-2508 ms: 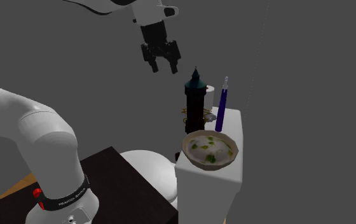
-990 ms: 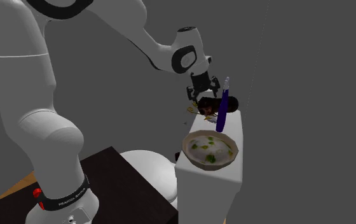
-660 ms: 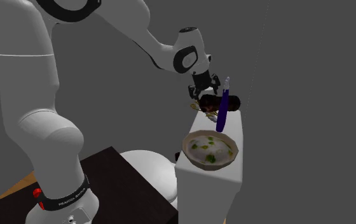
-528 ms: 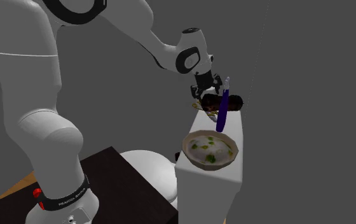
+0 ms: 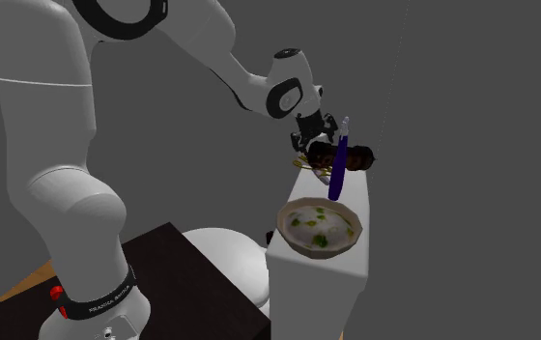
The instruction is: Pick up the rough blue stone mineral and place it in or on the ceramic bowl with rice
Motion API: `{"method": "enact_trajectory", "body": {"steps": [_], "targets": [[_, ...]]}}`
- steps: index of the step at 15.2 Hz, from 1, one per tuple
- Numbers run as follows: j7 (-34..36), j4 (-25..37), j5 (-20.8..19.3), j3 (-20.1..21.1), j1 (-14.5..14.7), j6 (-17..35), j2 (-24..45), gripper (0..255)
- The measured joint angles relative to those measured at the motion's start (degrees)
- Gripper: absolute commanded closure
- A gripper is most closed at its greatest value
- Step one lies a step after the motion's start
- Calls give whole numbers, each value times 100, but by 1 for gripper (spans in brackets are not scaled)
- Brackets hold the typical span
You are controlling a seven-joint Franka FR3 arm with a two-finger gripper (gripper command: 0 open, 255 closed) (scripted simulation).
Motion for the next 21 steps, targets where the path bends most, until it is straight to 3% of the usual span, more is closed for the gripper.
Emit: {"method": "enact_trajectory", "body": {"steps": [1, 2, 4, 11, 15, 21], "targets": [[15, -37, -26, -2, 4, 57, -9, 0], [-72, 61, 42, 37, -46, -120, 9, 255], [-166, 16, 118, 72, -89, -42, -6, 255], [-544, 627, 513, 220, -306, -967, 225, 255], [-87, 2, 11, 47, -28, -117, 11, 255], [149, 71, -215, -38, 44, -353, -29, 255]]}}
